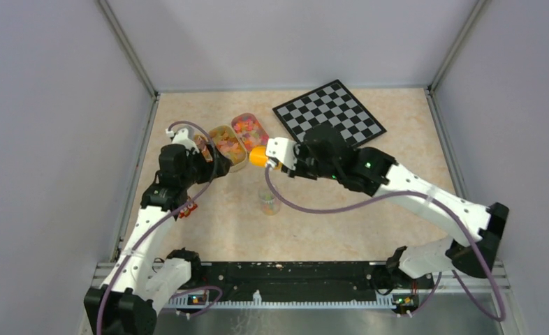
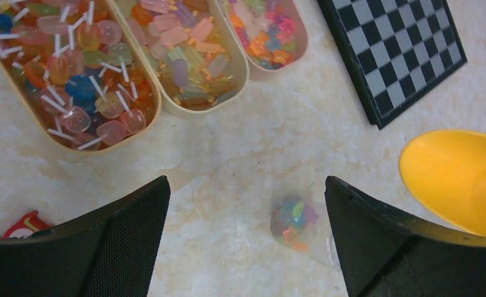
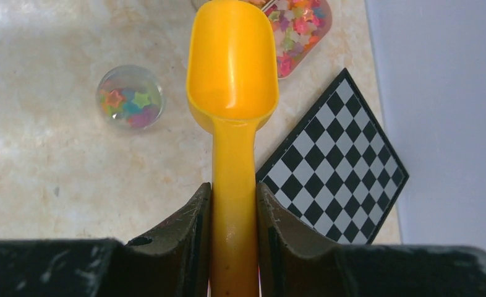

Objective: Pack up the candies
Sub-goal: Scoop the fake candies from the storage box.

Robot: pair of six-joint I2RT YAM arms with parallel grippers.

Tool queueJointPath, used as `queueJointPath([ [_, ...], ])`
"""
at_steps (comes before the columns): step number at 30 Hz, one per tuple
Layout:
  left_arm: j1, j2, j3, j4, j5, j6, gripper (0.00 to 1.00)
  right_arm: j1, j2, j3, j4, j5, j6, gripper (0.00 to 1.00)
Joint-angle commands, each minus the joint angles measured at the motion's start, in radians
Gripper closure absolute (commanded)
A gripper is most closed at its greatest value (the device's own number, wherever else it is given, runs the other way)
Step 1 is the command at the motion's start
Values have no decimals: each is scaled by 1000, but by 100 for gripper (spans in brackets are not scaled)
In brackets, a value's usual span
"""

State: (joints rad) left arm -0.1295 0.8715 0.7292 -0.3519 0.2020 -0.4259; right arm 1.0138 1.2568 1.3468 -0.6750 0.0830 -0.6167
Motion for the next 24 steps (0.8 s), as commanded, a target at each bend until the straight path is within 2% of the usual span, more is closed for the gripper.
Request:
queueJointPath([
  [1,17,44,71,30,-227,-208,1,-77,154,196,60,21,146,100],
  [5,37,60,107,1,-416,-308,1,-178,343,402,-52,-49,319,100],
  [9,52,135,169,77,-423,-276,1,-197,507,599,-151,-8,375,100],
  [14,71,308,266,147,-252,-286,7,-199,725,878,-309,70,407,100],
  [17,93,408,298,231,-136,-275,15,-199,831,1032,-394,80,416,100],
  [20,122,525,343,330,-72,-262,22,-201,886,1092,-425,46,425,100],
  [24,172,720,487,344,15,-265,25,-207,910,1069,-425,21,426,100],
])
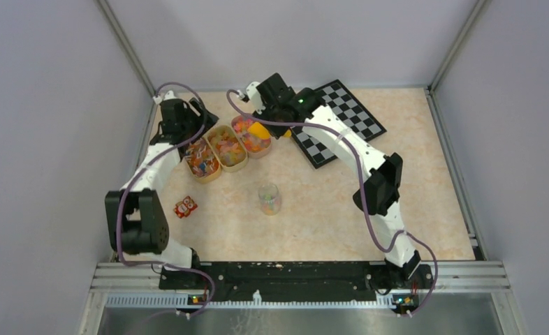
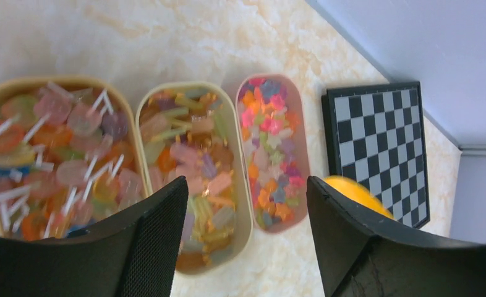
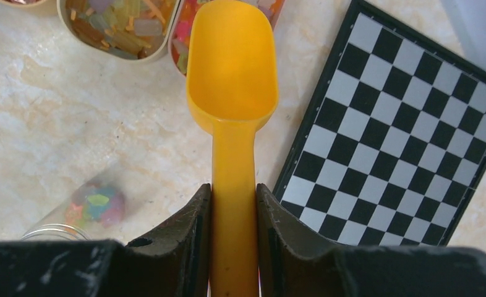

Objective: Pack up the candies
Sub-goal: Scoop the fake candies from the storage box.

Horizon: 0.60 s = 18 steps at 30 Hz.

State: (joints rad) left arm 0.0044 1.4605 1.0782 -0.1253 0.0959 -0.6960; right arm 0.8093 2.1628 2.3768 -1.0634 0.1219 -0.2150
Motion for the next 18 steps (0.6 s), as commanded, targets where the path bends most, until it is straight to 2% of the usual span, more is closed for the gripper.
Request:
queueJointPath([
  [1,43,186,174,118,152,16,26,-4,4,25,-27,-21,25,100],
  [8,53,490,369,161,365,93,36,-8,35,13,-10,-35,24,100],
  [12,57,557,435,179,423,98,40,-8,86,85,-55,-17,29,100],
  [18,74,717,606,130,525,100,42,-8,116,68,-27,-13,25,100],
])
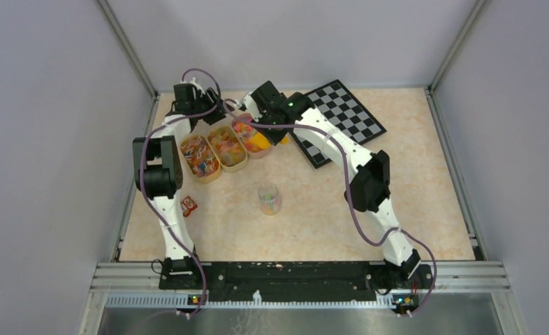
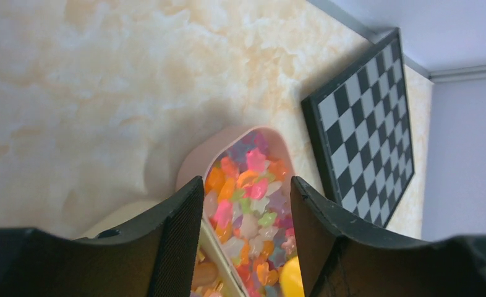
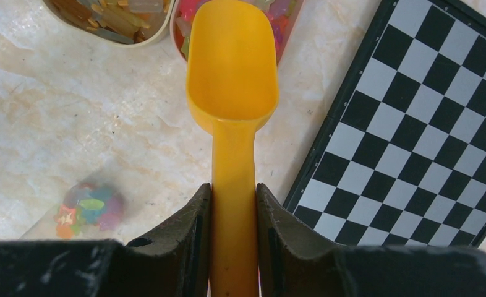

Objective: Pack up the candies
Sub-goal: Scoop the fake candies from the storage box.

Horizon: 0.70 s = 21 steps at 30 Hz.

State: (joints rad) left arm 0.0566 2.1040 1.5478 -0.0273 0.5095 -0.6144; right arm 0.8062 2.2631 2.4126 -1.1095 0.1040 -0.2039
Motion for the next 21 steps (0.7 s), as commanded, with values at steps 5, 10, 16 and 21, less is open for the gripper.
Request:
queueJointPath([
  [5,31,144,182,31,172,12,46,-5,49,43,46,10,3,100],
  [10,31,172,181,38,207,-13,47,-6,84,51,88,9,-4,100],
  [16,30,188,183,33,211,-22,47,-4,134,88,109,41,-15,100],
  [21,27,193,180,32,220,-23,46,-4,153,87,163,65,-13,100],
])
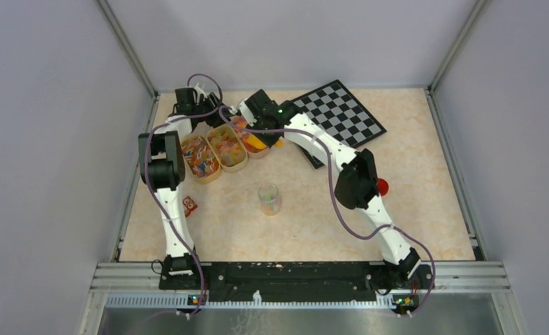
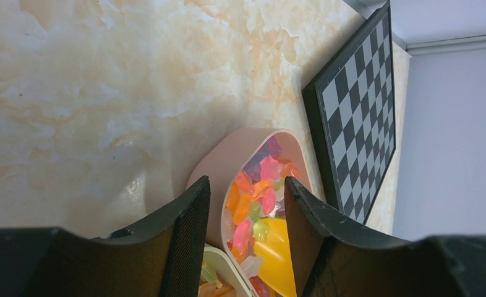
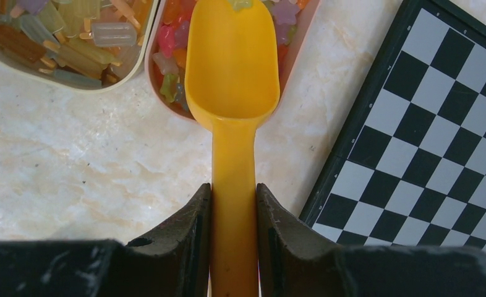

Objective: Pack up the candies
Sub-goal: Scoop the fake candies from the storage box.

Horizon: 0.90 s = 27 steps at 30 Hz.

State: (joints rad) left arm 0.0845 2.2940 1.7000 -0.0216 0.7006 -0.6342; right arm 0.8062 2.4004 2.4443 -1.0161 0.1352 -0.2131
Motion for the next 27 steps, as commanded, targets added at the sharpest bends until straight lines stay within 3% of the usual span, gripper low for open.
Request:
queueJointPath([
  [1,-1,6,27,27,34,-3,46,-4,20,56,80,36,-2,100],
  [11,-9,15,27,29,53,-9,46,-4,22,-19,212,46,-19,100],
  [27,-9,25,38,28,68,-8,46,-4,-76,-299,419,15,7,100],
])
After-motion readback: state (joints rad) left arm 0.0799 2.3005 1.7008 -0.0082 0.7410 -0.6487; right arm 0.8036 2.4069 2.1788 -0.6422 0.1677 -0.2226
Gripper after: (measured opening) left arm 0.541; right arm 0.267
